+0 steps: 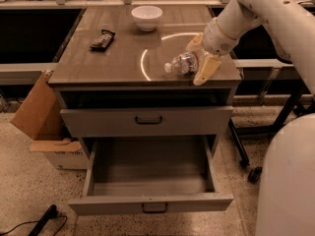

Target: Place water bottle into middle drawer

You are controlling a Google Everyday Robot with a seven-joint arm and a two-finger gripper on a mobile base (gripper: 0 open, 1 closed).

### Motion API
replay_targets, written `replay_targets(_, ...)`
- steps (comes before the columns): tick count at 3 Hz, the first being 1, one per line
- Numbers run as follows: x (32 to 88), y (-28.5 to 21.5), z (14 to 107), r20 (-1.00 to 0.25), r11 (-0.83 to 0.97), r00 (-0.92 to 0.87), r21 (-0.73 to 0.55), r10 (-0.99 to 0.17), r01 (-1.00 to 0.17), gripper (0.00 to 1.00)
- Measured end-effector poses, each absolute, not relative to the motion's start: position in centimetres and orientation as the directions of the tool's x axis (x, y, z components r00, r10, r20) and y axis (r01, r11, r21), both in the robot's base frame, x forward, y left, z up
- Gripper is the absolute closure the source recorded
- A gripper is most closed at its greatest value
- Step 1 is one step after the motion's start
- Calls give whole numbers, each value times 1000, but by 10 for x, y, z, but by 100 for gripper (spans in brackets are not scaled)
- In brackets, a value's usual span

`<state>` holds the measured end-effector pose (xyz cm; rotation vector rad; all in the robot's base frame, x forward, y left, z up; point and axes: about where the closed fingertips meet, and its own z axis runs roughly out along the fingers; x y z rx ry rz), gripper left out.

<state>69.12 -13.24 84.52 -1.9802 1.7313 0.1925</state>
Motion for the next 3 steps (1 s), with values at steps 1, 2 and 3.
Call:
replay_targets(1, 692, -129, 847, -427, -75, 192, -276, -884, -958, 49)
replay_targets(2, 674, -128, 863, -434, -76, 208, -301, -877, -951, 80)
replay_targets(3, 632, -124, 882, -457, -78, 222, -312, -861, -947, 100)
